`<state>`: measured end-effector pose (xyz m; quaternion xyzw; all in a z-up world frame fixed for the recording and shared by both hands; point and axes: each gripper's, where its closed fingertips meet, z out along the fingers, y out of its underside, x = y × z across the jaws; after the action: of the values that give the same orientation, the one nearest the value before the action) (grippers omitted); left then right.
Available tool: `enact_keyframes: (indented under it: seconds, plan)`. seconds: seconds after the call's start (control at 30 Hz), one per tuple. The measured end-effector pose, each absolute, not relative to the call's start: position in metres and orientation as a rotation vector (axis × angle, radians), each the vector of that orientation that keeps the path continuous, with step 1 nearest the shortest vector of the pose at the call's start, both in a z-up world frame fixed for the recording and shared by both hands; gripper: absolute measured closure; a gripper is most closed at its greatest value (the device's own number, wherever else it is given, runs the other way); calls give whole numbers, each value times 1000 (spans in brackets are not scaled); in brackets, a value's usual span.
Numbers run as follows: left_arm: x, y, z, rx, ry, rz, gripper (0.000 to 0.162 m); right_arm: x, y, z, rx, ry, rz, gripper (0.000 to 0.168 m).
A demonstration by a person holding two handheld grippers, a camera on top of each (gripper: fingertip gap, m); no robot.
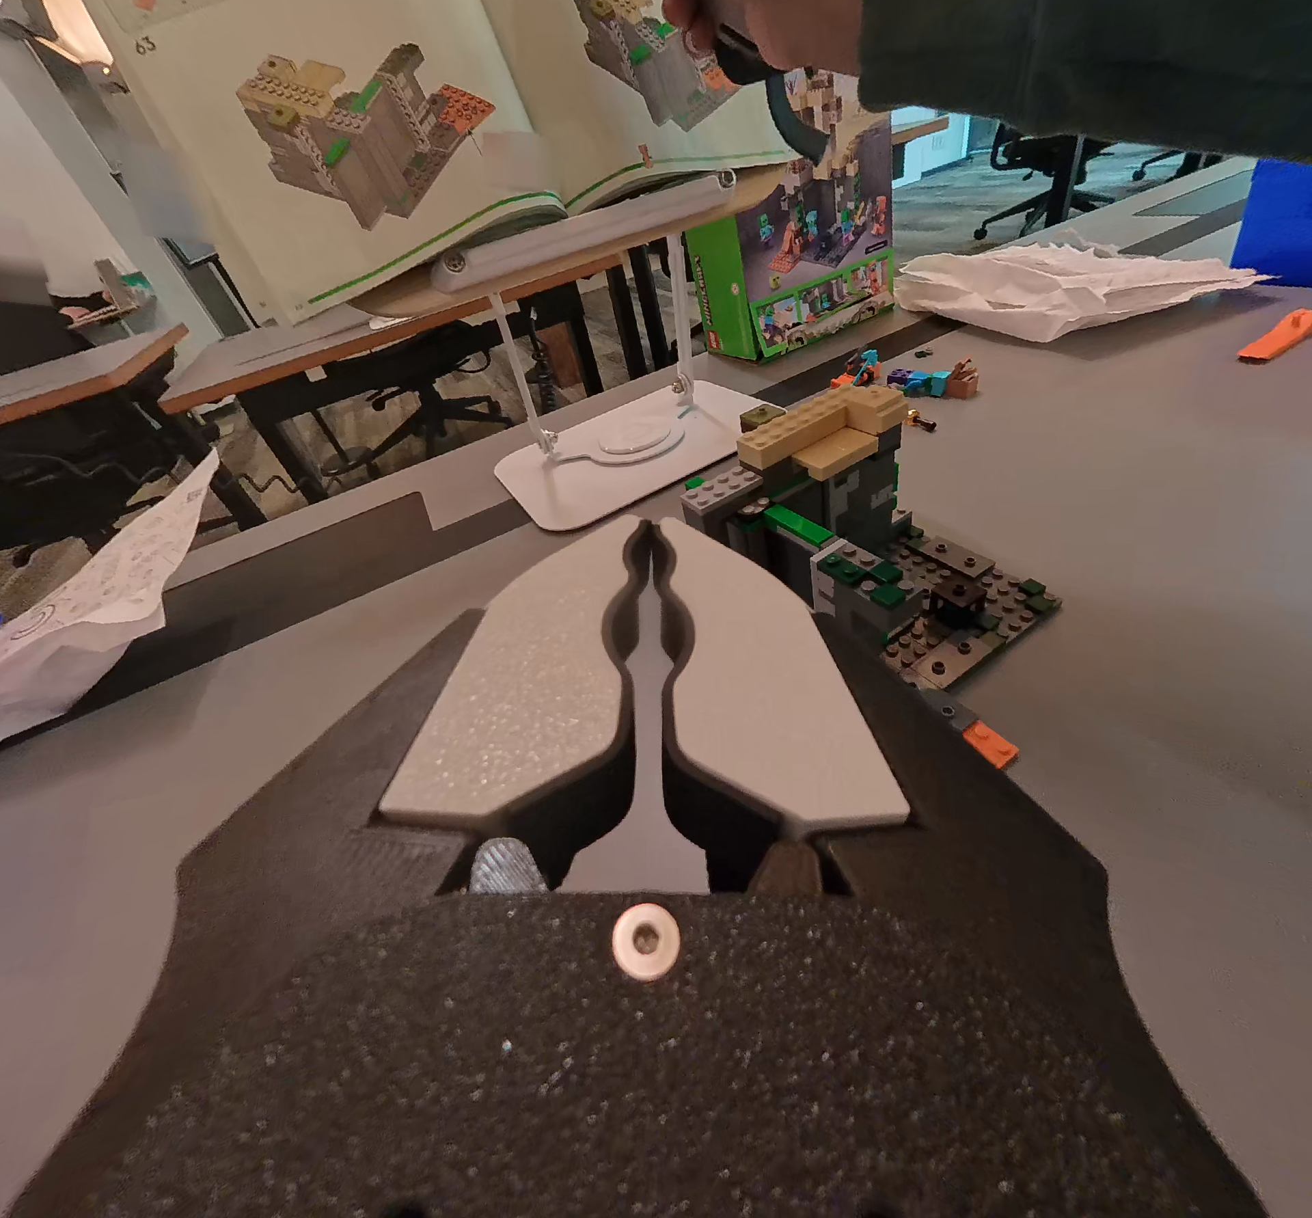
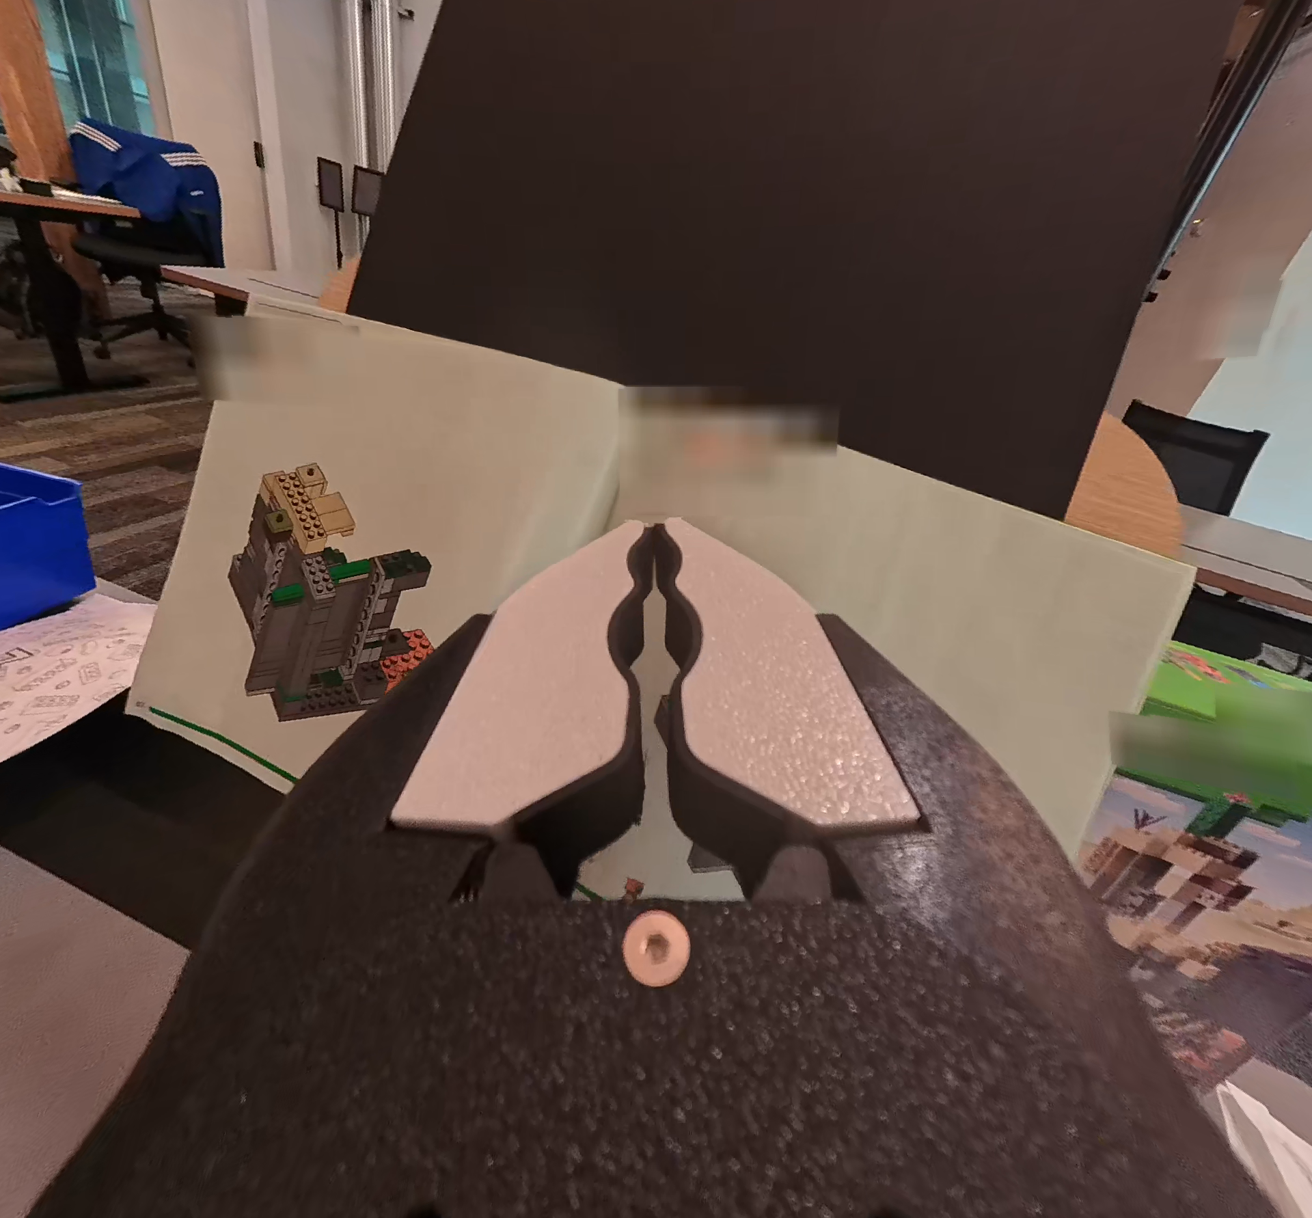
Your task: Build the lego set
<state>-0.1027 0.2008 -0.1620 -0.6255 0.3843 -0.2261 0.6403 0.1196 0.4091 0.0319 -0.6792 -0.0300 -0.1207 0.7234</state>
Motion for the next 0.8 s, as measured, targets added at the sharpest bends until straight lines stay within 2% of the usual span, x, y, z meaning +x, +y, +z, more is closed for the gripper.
enact_keyframes:
  seconds: [0.5, 0.7, 0.8]
  plan:
    - [-97, 197, -161, -1374, 910, -513, 162, 127, 394, 27, -1490, -66, -226, 168]
    - [-98, 196, -154, -1376, 874, -555, 152, 134, 379, 13, -1500, -59, -207, 168]
    - [-100, 195, -150, -1367, 858, -559, 157, 134, 364, 11, -1489, -55, -190, 168]
